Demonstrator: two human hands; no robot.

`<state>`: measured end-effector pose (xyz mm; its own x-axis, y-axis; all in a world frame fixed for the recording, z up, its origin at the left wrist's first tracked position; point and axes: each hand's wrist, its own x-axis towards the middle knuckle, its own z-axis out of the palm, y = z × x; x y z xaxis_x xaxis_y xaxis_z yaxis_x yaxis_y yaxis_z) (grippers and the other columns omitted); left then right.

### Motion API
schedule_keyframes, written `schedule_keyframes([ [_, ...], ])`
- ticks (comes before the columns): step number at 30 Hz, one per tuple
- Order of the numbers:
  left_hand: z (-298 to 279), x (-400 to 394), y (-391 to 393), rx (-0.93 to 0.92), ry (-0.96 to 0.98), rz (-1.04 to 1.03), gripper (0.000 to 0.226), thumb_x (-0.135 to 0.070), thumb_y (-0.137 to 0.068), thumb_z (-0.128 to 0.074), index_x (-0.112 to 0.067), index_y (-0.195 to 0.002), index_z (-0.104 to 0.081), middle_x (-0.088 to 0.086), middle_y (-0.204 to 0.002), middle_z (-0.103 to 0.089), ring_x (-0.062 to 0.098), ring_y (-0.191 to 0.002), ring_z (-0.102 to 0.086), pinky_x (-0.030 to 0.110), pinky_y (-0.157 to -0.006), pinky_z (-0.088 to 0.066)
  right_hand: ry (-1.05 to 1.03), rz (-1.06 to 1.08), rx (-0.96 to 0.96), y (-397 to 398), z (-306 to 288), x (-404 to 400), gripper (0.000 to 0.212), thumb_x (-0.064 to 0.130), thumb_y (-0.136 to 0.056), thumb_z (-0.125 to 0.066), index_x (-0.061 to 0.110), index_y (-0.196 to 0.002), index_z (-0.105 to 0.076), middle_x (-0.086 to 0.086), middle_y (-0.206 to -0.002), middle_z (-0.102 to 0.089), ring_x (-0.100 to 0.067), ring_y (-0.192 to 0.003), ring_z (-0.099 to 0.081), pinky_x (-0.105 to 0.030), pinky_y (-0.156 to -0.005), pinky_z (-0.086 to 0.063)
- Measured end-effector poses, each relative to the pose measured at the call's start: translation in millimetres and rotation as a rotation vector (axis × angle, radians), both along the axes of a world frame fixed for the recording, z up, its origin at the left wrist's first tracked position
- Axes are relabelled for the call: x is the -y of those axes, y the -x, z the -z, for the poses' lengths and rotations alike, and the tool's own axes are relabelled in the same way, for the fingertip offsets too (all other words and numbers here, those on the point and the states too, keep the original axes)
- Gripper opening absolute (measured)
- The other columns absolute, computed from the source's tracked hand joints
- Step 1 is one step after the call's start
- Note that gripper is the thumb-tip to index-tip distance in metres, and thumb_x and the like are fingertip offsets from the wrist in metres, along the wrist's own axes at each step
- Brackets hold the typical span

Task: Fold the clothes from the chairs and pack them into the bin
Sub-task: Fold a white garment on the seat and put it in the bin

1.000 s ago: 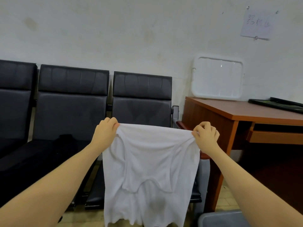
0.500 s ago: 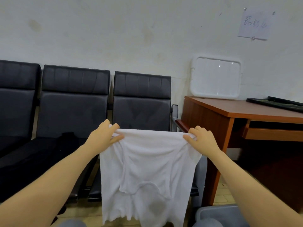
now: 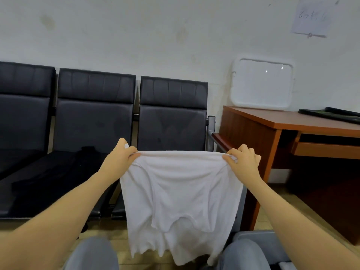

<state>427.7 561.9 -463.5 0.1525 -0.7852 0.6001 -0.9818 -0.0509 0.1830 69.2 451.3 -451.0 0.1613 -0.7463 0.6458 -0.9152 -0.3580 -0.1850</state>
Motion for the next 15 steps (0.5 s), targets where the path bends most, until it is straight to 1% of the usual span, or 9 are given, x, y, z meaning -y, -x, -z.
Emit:
schedule_keyframes([
  [1, 4, 4, -2, -0.02, -0.002, -0.005, 0.026, -0.028, -0.097, -0.048, -0.007, -0.105, -0.062, 0.005, -0.097, -0.034, 0.014, -0.062, -0.038, 0.027, -0.059, -0.041, -0.01, 0.008, -0.021, -3, 4, 3, 0.03, 0.041, -0.097, -0.047, 0.022, -0.111, -0.065, 0.001, -0.1, -0.047, -0.015, -0.092, -0.036, -0.028, -0.077, -0.021],
  [3, 14, 14, -6, -0.001, -0.024, -0.013, 0.026, -0.028, -0.097, -0.049, -0.008, -0.105, -0.062, 0.006, -0.097, -0.034, 0.014, -0.06, -0.038, 0.027, -0.056, -0.043, -0.033, 0.004, -0.055, -10, 14, 12, 0.031, 0.044, -0.096, -0.046, 0.025, -0.112, -0.065, 0.003, -0.1, -0.045, -0.015, -0.094, -0.037, -0.028, -0.079, -0.022],
  [5, 26, 25, -10, 0.023, -0.054, -0.004, 0.025, -0.029, -0.096, -0.05, -0.008, -0.103, -0.063, 0.006, -0.095, -0.034, 0.013, -0.057, -0.035, 0.024, -0.05, -0.037, -0.065, -0.009, -0.079, -17, 28, 25, 0.03, 0.045, -0.096, -0.047, 0.027, -0.111, -0.065, 0.006, -0.097, -0.04, -0.014, -0.093, -0.034, -0.029, -0.078, -0.021],
  [7, 42, 41, -17, 0.02, -0.079, 0.002, 0.024, -0.028, -0.095, -0.053, -0.008, -0.1, -0.064, 0.006, -0.095, -0.034, 0.012, -0.056, -0.032, 0.024, -0.048, -0.034, -0.104, -0.022, -0.116, -25, 46, 42, 0.028, 0.044, -0.095, -0.048, 0.028, -0.109, -0.066, 0.007, -0.096, -0.039, -0.013, -0.092, -0.033, -0.03, -0.078, -0.021],
  [10, 73, 66, -29, -0.011, -0.129, 0.012, 0.023, -0.028, -0.094, -0.054, -0.007, -0.099, -0.064, 0.005, -0.097, -0.032, 0.01, -0.059, -0.032, 0.026, -0.051, -0.039, -0.176, -0.04, -0.149, -39, 74, 71, 0.026, 0.042, -0.095, -0.049, 0.028, -0.108, -0.067, 0.005, -0.095, -0.038, -0.018, -0.095, -0.038, -0.031, -0.077, -0.02],
  [12, 93, 86, -37, -0.011, -0.193, 0.001, 0.024, -0.03, -0.095, -0.053, -0.009, -0.101, -0.063, 0.003, -0.1, -0.03, 0.012, -0.064, -0.039, 0.027, -0.057, -0.043, -0.214, -0.041, -0.178, -50, 94, 91, 0.026, 0.041, -0.097, -0.047, 0.028, -0.108, -0.066, 0.004, -0.095, -0.037, -0.017, -0.093, -0.036, -0.031, -0.076, -0.019],
  [14, 113, 106, -45, -0.036, -0.248, -0.002, 0.024, -0.03, -0.095, -0.053, -0.009, -0.102, -0.063, 0.005, -0.106, -0.032, 0.017, -0.075, -0.047, 0.027, -0.062, -0.042, -0.25, -0.037, -0.19, -62, 114, 113, 0.027, 0.041, -0.098, -0.045, 0.028, -0.11, -0.065, 0.004, -0.097, -0.037, -0.017, -0.093, -0.034, -0.031, -0.077, -0.02],
  [15, 124, 115, -49, -0.052, -0.258, 0.006, 0.024, -0.028, -0.095, -0.054, -0.007, -0.1, -0.063, 0.007, -0.107, -0.033, 0.02, -0.078, -0.047, 0.027, -0.063, -0.04, -0.274, -0.031, -0.197, -68, 123, 123, 0.027, 0.041, -0.098, -0.044, 0.029, -0.111, -0.065, 0.004, -0.099, -0.038, -0.018, -0.094, -0.035, -0.031, -0.078, -0.021],
])
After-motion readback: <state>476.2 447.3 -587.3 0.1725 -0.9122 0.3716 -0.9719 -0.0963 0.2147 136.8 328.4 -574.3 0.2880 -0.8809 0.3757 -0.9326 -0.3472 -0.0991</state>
